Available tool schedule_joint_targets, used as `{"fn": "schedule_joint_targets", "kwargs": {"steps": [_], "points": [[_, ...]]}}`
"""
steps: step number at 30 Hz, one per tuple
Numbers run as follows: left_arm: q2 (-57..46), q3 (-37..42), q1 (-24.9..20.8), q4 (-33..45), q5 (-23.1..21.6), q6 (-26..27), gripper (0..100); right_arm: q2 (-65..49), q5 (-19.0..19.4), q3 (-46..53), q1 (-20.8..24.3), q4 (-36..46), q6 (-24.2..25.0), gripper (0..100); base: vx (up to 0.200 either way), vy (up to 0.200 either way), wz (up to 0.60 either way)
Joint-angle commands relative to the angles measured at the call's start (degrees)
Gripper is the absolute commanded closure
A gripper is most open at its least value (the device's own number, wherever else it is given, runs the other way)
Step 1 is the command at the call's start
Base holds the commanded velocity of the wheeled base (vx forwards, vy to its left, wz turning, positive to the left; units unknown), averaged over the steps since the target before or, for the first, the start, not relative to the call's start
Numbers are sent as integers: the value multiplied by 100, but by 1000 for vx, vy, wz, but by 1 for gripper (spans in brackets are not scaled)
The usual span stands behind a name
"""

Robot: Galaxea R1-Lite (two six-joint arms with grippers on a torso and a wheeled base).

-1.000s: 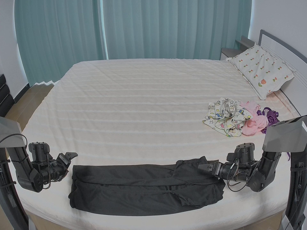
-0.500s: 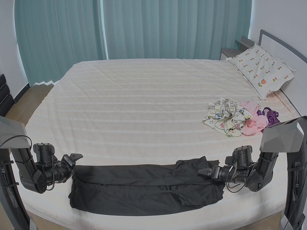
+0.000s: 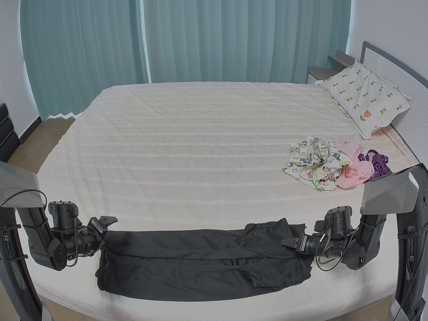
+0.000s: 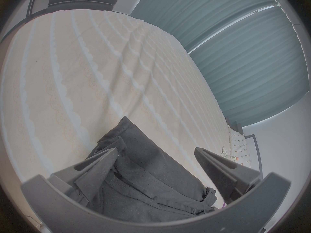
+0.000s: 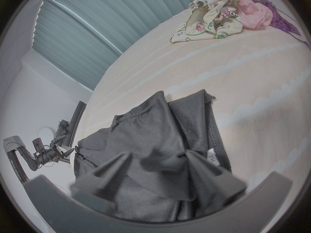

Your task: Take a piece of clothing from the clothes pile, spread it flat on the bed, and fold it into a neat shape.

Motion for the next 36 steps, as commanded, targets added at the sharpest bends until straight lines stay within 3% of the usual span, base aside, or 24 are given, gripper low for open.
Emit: {"fn": "schedule_joint_targets", "kwargs": {"steps": [1,25,26,36], "points": [[36,3,1,-2,1,7,0,27,2,7,2,-20,7,100,0,0,0],[36,38,-8,-2,1,16,0,-114,177,965,-129,-793,-37,100,0,0,0],[36,38,-8,-2,1,16,0,-114,177,965,-129,-793,-37,0,0,0,0],[36,38,-8,-2,1,16,0,-166,212,956,-288,-1426,42,0,0,0,0]]}}
